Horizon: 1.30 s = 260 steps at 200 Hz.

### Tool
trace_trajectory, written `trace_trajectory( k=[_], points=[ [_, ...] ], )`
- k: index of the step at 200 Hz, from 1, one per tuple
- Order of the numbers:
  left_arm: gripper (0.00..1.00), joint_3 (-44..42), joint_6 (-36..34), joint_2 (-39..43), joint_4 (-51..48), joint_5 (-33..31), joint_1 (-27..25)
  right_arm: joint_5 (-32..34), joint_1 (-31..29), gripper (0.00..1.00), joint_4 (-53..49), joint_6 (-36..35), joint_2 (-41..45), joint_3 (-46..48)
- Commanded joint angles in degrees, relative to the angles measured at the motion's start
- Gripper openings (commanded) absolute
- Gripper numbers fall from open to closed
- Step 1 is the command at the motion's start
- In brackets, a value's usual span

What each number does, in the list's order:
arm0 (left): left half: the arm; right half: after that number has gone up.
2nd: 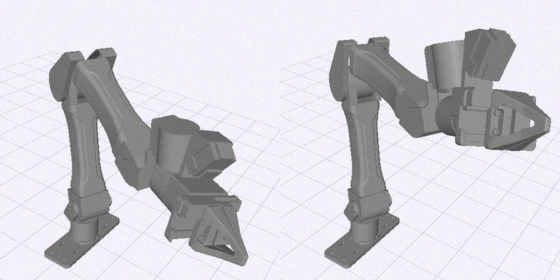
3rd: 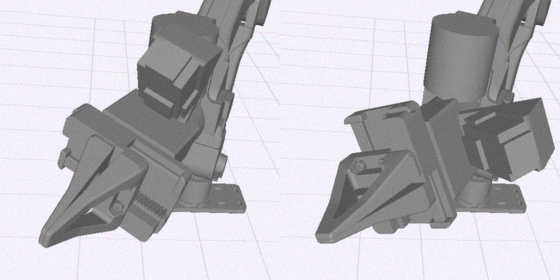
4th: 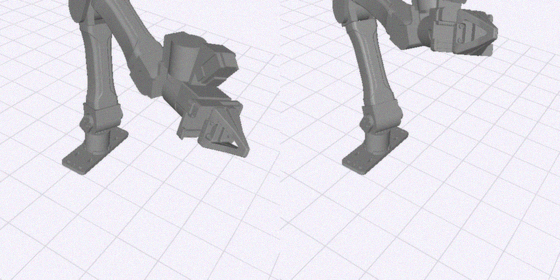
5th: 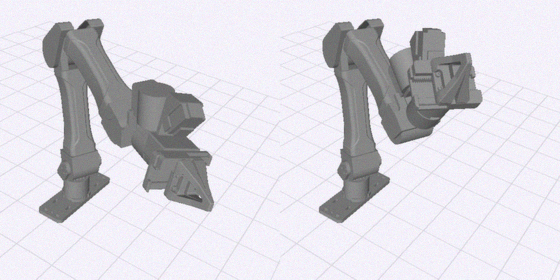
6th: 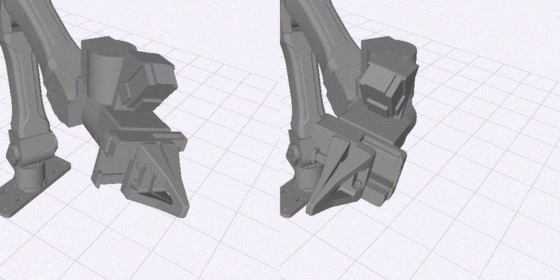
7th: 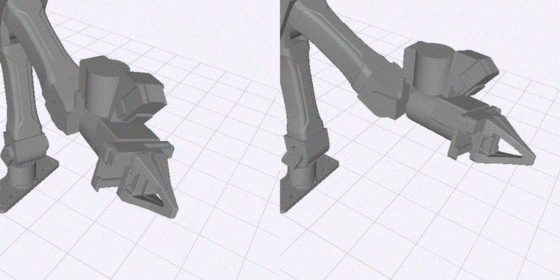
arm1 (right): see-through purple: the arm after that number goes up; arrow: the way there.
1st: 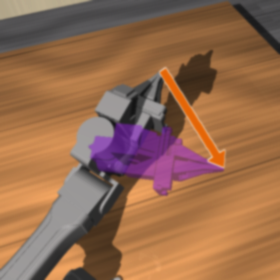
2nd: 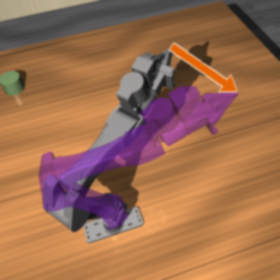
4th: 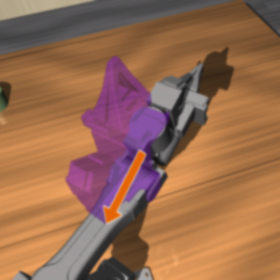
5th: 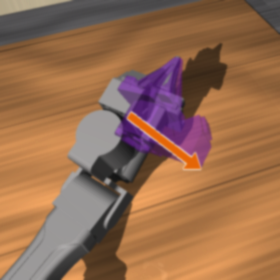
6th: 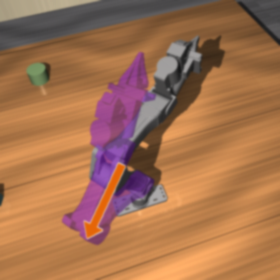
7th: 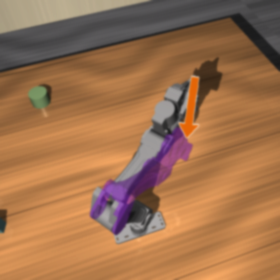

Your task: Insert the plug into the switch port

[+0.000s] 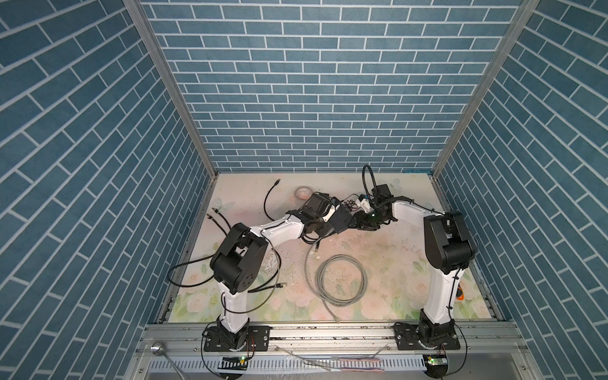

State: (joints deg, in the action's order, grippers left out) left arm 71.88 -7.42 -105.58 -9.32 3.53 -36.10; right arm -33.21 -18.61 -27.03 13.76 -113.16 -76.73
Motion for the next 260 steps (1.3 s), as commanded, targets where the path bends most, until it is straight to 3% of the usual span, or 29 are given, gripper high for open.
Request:
trace_trajectory(
  k=[1, 18, 39, 53, 73, 105, 157, 260],
  points=[
    [0.31, -0.75, 9.11, 4.73, -3.34, -6.76, 1.89, 0.66, -0.11, 0.61, -0.9, 1.8, 3.6, 2.16],
    [0.33, 2.08, 18.87, 6.79, -15.15, -17.12, 2.72, 1.73, -0.11, 0.62, -0.42, 2.06, 5.08, 3.22],
    [0.33, 1.72, 28.75, 9.88, -27.38, -23.26, 3.23, 2.36, -0.11, 0.62, 0.68, 2.37, 6.75, 4.66],
    [0.32, -1.76, 32.77, 13.27, -31.17, -21.87, 3.18, 2.19, -0.12, 0.63, 1.33, 2.35, 7.63, 5.35],
    [0.29, -7.4, 32.87, 17.77, -35.74, -14.43, 1.52, 2.19, -0.11, 0.63, 1.44, 1.92, 8.3, 5.95],
    [0.32, -11.83, 37.1, 22.1, -43.97, -15.86, -3.18, 1.85, -0.15, 0.63, 1.64, 1.78, 8.99, 6.3],
    [0.35, -20.18, 40.54, 22.82, -43.9, -13.11, -9.01, 1.54, -0.53, 0.63, 2.91, 3.11, 12.2, 8.93],
    [0.42, -25.95, 37.36, 24.62, -40.85, -9.15, -10.57, 3.6, -2.57, 0.64, 1.98, 4.17, 15.38, 11.38]
  ],
)
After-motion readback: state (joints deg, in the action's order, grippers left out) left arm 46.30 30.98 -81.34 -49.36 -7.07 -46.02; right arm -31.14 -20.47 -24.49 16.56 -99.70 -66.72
